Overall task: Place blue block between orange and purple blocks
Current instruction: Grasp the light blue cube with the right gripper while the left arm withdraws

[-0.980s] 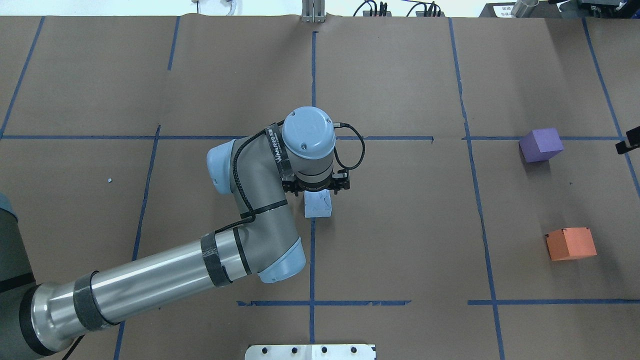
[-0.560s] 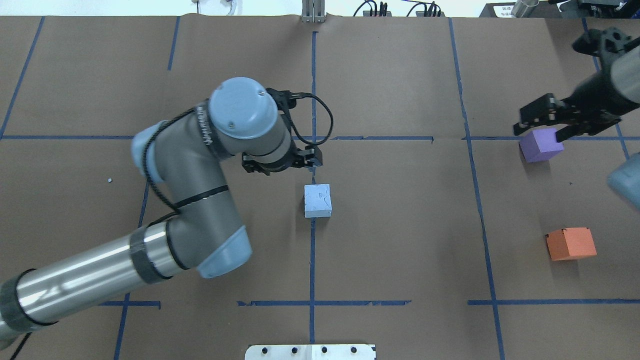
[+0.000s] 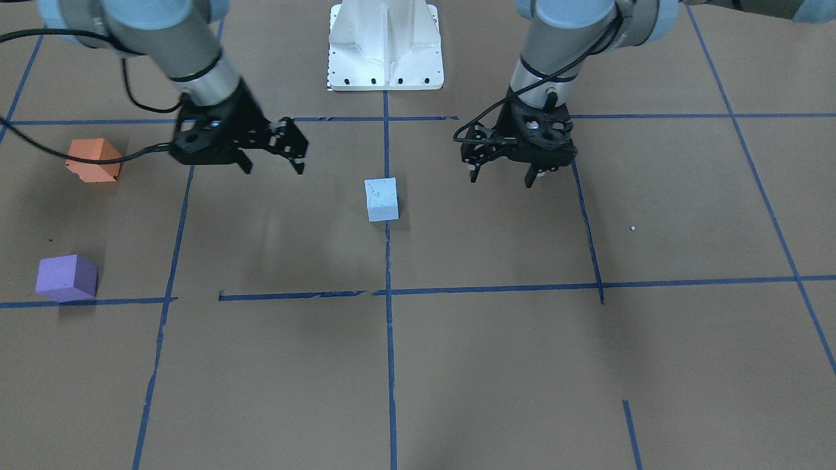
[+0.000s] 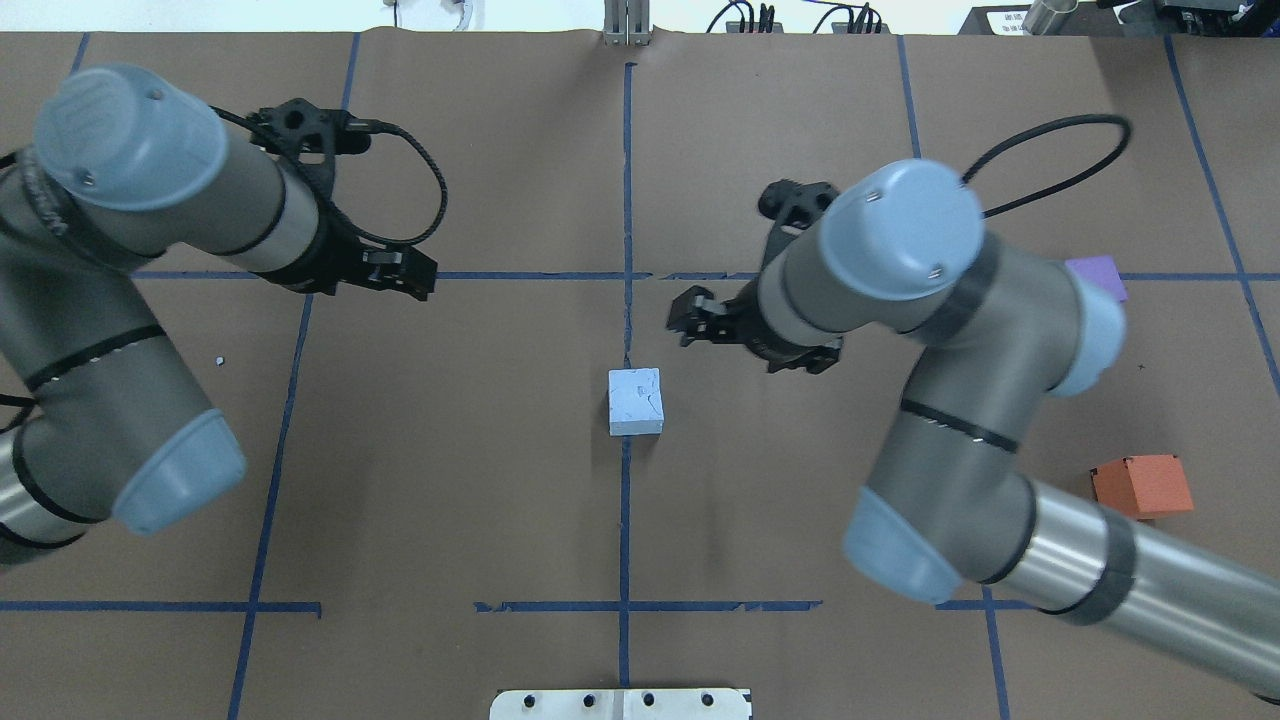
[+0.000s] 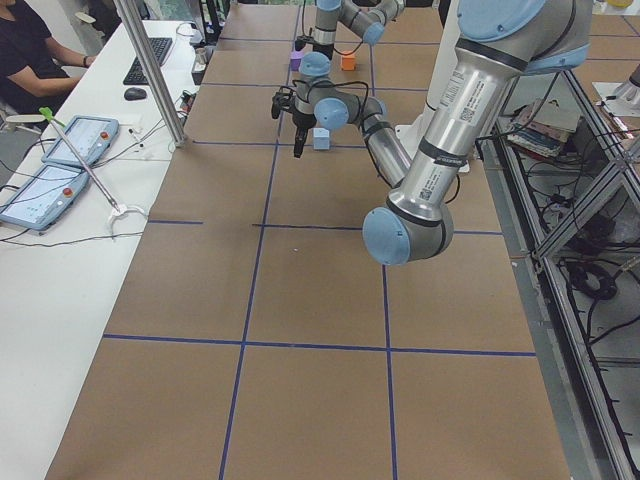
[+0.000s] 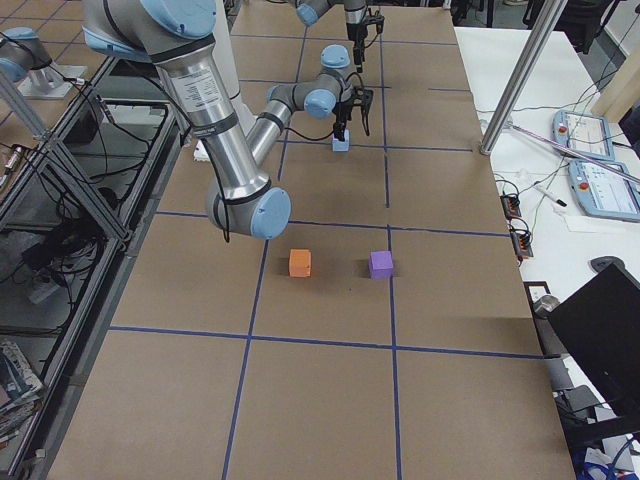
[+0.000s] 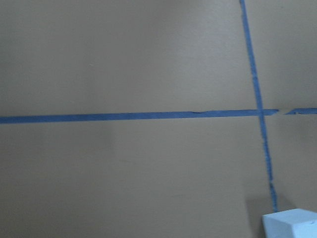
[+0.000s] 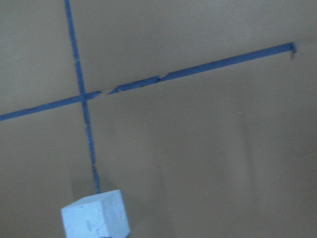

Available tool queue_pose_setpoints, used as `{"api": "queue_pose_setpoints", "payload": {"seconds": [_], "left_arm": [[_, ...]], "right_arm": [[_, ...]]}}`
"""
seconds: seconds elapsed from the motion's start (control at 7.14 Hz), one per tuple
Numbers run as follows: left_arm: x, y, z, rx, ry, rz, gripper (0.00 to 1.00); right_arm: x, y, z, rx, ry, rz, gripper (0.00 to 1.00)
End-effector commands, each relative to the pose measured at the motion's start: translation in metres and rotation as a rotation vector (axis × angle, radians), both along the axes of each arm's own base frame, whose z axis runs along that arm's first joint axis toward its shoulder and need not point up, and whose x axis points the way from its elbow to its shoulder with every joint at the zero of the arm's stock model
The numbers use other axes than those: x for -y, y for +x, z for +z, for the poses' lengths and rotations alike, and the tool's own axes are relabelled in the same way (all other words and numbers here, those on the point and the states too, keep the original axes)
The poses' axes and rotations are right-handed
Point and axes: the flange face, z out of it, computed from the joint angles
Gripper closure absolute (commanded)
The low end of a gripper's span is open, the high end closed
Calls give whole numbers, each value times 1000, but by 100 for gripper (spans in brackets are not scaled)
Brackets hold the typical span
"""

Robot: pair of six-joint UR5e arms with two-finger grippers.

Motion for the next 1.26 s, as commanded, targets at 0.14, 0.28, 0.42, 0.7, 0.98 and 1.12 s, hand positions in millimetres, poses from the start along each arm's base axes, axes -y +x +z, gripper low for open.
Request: {"api": "queue_pose_setpoints", "payload": {"seconds": [0.14,0.28,0.42,0.7,0.98,1.12], "left_arm": [[13,-50,37,39,16,32,0],[12,-49,37,38,14,31,0],[12,-49,37,38,13,30,0],[12,-48,37,37,9,29,0],[12,-48,37,38,9,27,0],[12,-48,37,38,9,27,0]], "right_arm": [[16,-90,-5,-108,35,-31,0],[18,-99,4,-146,90,-86,0],[16,-111,4,-162,121,-112,1],[-3,-134,12,-190,131,-138,1],[-5,-134,12,-191,147,-156,89],[-6,-114,9,-171,170,-165,97]]}}
